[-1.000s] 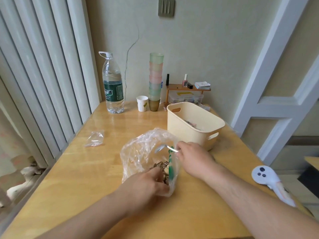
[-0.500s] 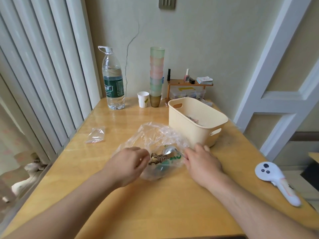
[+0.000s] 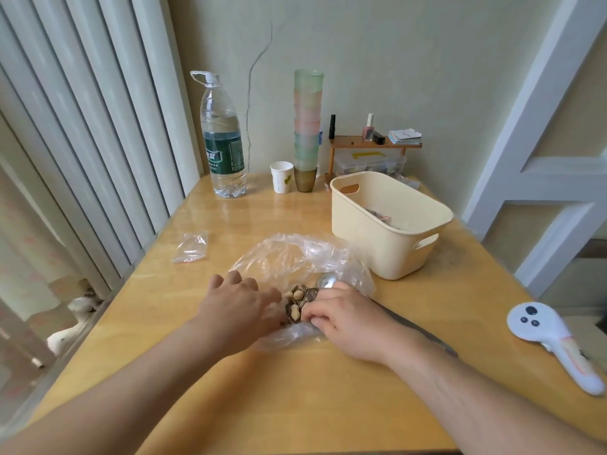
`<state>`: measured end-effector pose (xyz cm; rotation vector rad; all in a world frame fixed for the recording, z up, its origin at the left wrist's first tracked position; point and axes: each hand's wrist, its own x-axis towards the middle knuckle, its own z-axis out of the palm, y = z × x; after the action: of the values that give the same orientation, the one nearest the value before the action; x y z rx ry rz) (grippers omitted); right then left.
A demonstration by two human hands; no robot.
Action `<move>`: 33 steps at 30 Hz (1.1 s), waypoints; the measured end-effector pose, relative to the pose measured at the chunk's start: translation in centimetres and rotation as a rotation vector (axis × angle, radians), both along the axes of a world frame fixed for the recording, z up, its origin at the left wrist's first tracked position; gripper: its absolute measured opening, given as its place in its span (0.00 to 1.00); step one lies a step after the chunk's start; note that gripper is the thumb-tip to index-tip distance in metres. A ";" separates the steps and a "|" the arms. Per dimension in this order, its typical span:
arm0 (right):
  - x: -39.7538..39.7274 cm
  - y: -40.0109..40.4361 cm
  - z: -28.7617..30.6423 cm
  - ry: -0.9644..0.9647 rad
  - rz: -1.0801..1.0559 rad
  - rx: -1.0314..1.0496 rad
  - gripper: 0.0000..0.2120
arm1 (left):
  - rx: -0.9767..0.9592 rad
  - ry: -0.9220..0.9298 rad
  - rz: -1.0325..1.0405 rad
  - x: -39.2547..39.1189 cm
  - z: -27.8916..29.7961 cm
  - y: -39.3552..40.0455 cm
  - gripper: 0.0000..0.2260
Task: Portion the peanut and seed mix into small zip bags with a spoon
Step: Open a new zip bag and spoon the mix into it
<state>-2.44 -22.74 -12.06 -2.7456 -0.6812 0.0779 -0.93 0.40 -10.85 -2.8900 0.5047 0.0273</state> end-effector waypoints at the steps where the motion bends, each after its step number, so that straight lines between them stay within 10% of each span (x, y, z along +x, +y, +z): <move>1: -0.2 0.0 0.0 0.008 0.009 -0.009 0.13 | 0.017 0.023 0.042 -0.3 0.4 -0.1 0.24; 10: -0.5 -0.4 -0.6 -0.216 -0.084 0.157 0.19 | 0.030 -0.118 -0.127 -0.2 1.1 -1.6 0.10; 24: -0.9 -0.6 0.0 0.087 -0.080 0.192 0.25 | -0.161 -0.108 -0.209 0.0 -0.6 -0.3 0.12; 33: -0.3 -2.3 -0.2 -0.029 -0.408 0.557 0.21 | 0.110 -0.158 -0.260 -0.2 -1.2 -0.9 0.02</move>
<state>-2.75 -25.00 -12.23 -2.2855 -0.1046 -0.2117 -1.12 -0.46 -12.02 -2.6699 0.8149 -0.2038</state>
